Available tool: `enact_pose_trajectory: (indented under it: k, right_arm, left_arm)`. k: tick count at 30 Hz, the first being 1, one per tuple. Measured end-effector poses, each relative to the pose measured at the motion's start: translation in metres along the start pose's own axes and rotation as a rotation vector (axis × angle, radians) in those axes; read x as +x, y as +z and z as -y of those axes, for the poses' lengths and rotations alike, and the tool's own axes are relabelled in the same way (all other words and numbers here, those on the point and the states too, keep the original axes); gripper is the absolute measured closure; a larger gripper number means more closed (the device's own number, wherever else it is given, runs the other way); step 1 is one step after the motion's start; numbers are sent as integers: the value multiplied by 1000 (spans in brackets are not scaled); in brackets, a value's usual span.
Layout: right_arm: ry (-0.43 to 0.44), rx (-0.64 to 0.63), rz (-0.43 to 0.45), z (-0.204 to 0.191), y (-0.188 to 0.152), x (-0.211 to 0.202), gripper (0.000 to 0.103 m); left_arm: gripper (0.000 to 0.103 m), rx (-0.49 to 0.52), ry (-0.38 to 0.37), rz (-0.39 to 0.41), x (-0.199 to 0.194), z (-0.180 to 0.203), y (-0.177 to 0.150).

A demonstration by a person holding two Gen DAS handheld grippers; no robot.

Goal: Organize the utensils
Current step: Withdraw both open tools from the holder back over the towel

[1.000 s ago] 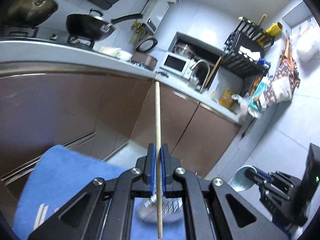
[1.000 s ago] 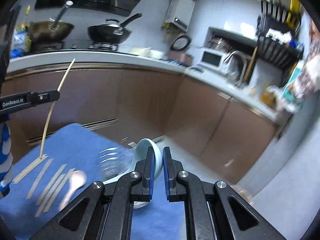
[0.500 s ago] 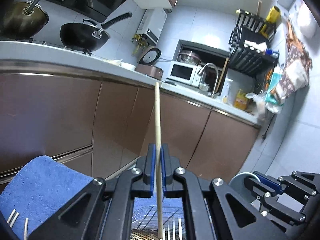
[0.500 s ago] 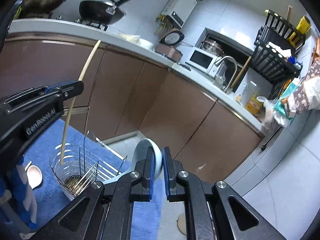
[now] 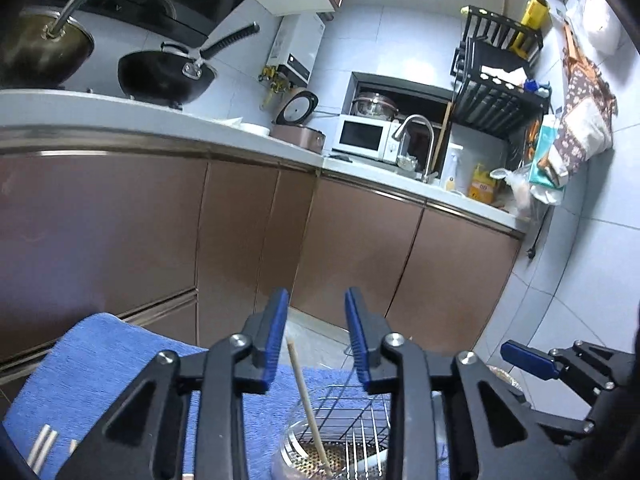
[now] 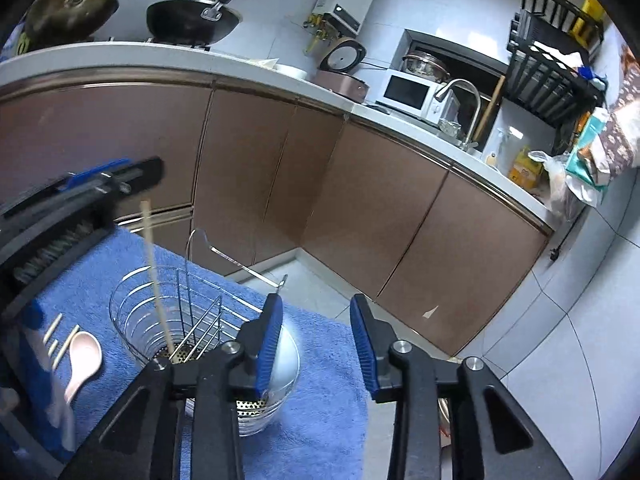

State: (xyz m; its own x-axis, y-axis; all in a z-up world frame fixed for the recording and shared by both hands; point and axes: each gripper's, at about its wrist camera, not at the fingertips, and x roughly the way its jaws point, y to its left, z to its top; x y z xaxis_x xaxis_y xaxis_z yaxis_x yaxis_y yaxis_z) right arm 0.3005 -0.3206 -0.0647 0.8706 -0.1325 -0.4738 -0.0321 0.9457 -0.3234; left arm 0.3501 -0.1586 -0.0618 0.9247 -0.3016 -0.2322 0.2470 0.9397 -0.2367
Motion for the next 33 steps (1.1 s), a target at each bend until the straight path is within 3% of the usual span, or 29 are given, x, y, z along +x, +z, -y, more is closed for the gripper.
enact_pose_trajectory:
  k: [4, 14, 16, 17, 19, 26, 33]
  right_arm:
    - [2, 19, 11, 2, 5, -22, 57]
    - [62, 110, 82, 9, 12, -125, 57]
    - [74, 135, 110, 11, 12, -151, 50]
    - [84, 147, 121, 12, 12, -161, 44]
    - [105, 170, 142, 13, 13, -182, 41]
    - [196, 181, 197, -6, 9, -243, 44]
    - [284, 147, 197, -34, 9, -265, 53]
  left_arm:
    - [66, 11, 0, 22, -39, -6, 19]
    - [63, 20, 36, 73, -156, -37, 62]
    - [54, 22, 46, 80, -182, -47, 69]
    - [53, 26, 54, 79, -196, -54, 72]
    - [53, 34, 69, 83, -222, -67, 78]
    - [53, 103, 160, 26, -300, -114, 93]
    - [53, 71, 167, -66, -328, -151, 90]
